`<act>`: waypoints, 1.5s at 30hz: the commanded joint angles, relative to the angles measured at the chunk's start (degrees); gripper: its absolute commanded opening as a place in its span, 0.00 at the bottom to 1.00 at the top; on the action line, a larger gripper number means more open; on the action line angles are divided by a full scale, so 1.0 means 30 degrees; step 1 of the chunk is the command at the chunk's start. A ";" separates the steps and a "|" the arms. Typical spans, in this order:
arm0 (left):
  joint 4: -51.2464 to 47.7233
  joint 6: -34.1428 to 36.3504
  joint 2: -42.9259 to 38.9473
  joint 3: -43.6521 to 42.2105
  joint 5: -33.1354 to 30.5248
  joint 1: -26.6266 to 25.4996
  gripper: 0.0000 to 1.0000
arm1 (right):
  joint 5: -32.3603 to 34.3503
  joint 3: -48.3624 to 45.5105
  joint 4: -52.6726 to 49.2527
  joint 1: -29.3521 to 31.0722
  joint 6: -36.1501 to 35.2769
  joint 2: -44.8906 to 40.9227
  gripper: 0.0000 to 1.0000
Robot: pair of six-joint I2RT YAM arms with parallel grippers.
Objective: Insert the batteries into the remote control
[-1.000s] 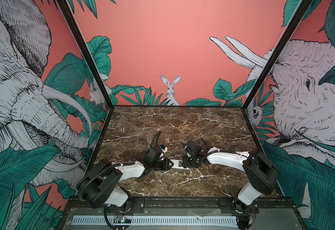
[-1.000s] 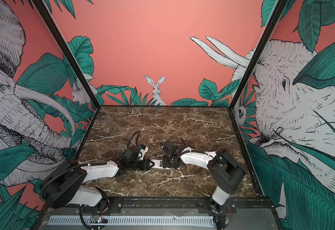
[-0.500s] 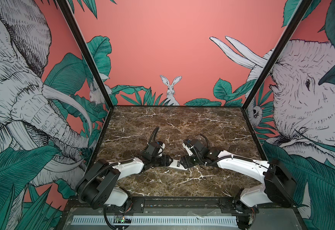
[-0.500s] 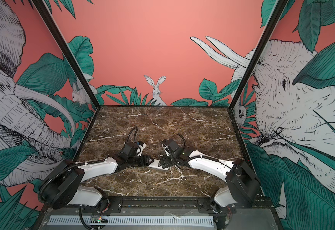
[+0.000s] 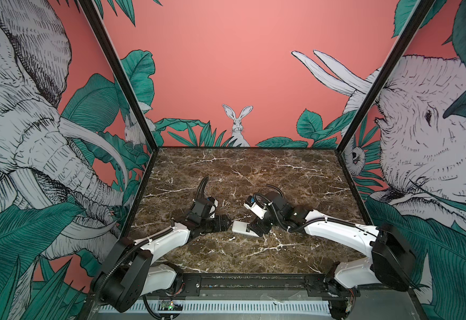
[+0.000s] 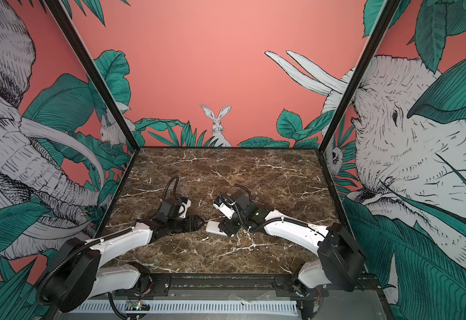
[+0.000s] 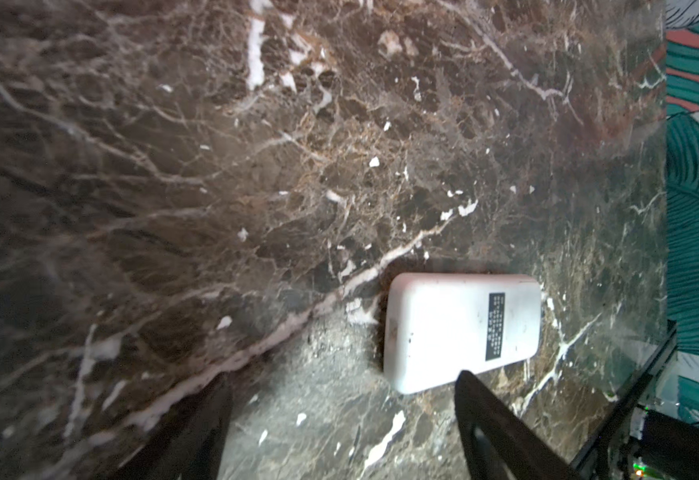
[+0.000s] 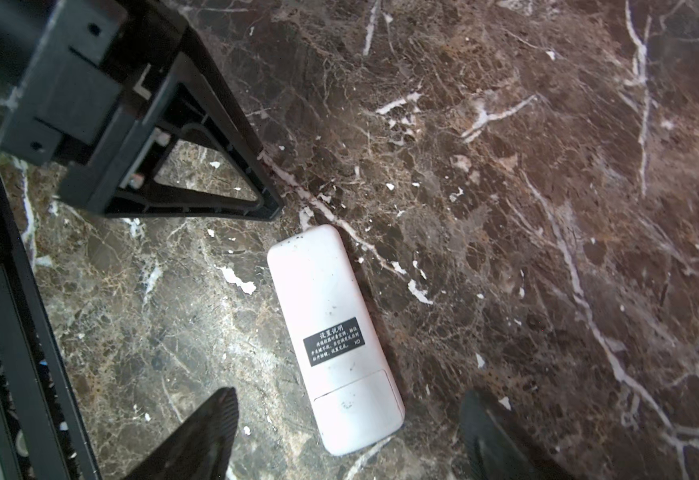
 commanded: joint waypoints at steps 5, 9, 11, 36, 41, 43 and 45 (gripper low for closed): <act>-0.0015 -0.0218 -0.1097 -0.0930 -0.0330 0.0131 0.99 | -0.1941 0.1066 -0.1075 0.0011 -0.4249 0.1578 0.85; -0.0045 -0.0130 -0.1318 -0.0932 -0.0515 0.0160 0.99 | -0.2726 0.2253 -0.3024 -0.0148 -0.5348 0.2887 0.85; -0.0030 -0.0188 -0.1352 -0.0932 -0.0668 0.0169 0.99 | -0.2840 0.2709 -0.3739 -0.0206 -0.5717 0.3938 0.85; 0.0615 -0.0402 -0.3798 -0.2104 -0.0700 0.0170 0.99 | 0.0041 0.3400 -0.4544 -0.0237 -0.6461 0.6575 0.85; -0.0240 -0.0118 -0.4652 -0.2115 -0.0996 0.0171 0.99 | 0.0192 0.3624 -0.4655 -0.0237 -0.6428 0.6869 0.84; -0.0345 -0.0129 -0.4900 -0.2132 -0.1066 0.0164 0.99 | 0.0242 0.3731 -0.4705 -0.0240 -0.6459 0.6987 0.84; -0.0434 -0.0160 -0.4984 -0.2192 -0.1100 0.0179 0.99 | 0.0269 0.3849 -0.4759 -0.0266 -0.6442 0.7128 0.84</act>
